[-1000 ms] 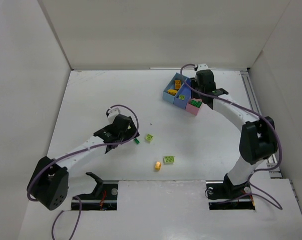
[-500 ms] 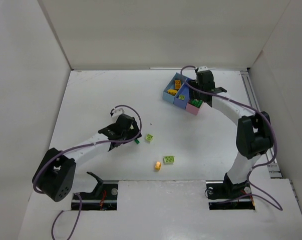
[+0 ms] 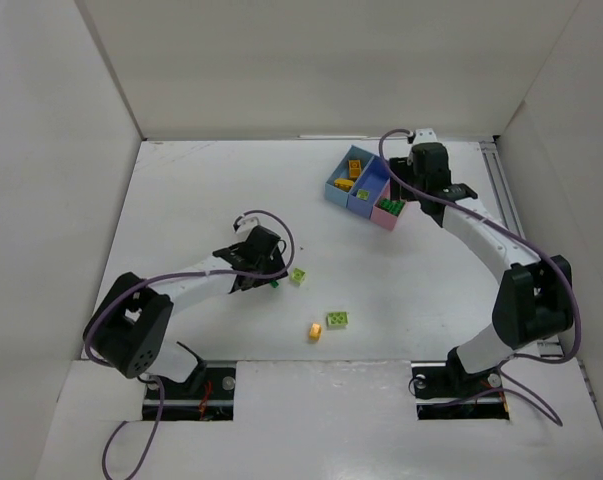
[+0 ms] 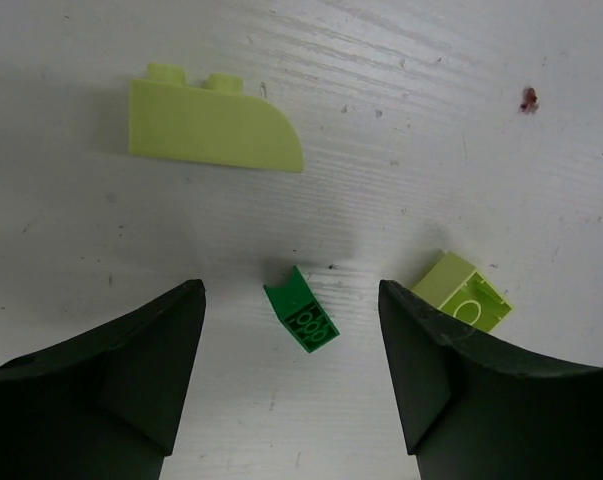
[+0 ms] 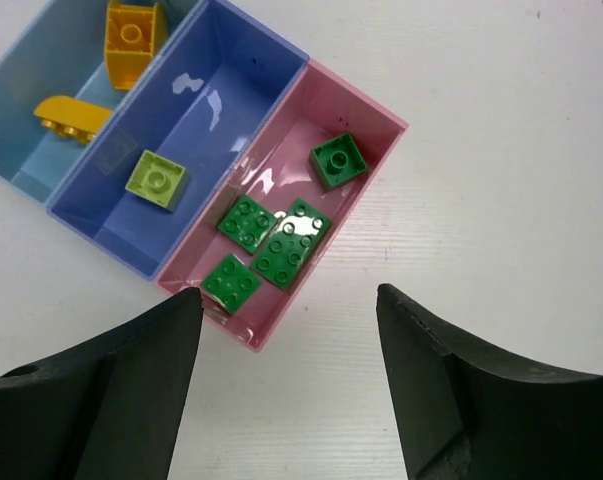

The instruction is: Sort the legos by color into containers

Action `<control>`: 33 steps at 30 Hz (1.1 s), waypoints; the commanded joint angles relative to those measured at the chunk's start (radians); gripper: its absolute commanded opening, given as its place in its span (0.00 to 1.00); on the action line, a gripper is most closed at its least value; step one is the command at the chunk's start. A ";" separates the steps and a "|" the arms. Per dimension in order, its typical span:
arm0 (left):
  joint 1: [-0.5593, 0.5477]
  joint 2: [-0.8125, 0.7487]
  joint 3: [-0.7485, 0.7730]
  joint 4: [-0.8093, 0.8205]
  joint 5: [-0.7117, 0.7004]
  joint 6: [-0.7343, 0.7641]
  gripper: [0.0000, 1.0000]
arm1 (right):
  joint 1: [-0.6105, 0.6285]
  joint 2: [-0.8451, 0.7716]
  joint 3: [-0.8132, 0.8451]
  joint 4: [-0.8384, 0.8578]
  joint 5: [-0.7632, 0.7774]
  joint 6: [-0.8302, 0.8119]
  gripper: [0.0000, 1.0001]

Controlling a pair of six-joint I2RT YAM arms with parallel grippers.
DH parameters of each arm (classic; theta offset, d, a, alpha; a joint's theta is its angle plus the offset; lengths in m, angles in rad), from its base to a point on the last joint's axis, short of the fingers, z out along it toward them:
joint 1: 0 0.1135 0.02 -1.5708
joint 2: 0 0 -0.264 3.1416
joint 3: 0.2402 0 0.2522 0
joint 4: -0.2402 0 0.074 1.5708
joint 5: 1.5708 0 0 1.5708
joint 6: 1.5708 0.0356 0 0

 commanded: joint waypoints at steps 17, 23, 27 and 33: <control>-0.040 0.056 0.131 -0.180 -0.049 -0.036 0.13 | -0.028 -0.063 -0.060 0.017 0.009 0.031 0.75; -0.040 0.002 0.212 -0.170 -0.049 0.009 0.11 | -0.037 -0.101 -0.096 0.026 0.027 0.049 0.75; -0.040 0.014 0.314 -0.055 -0.035 0.131 0.11 | -0.069 -0.160 -0.126 0.026 0.029 0.074 0.75; -0.040 0.201 0.581 0.162 0.115 0.347 0.11 | -0.121 -0.290 -0.174 -0.038 0.050 0.145 0.75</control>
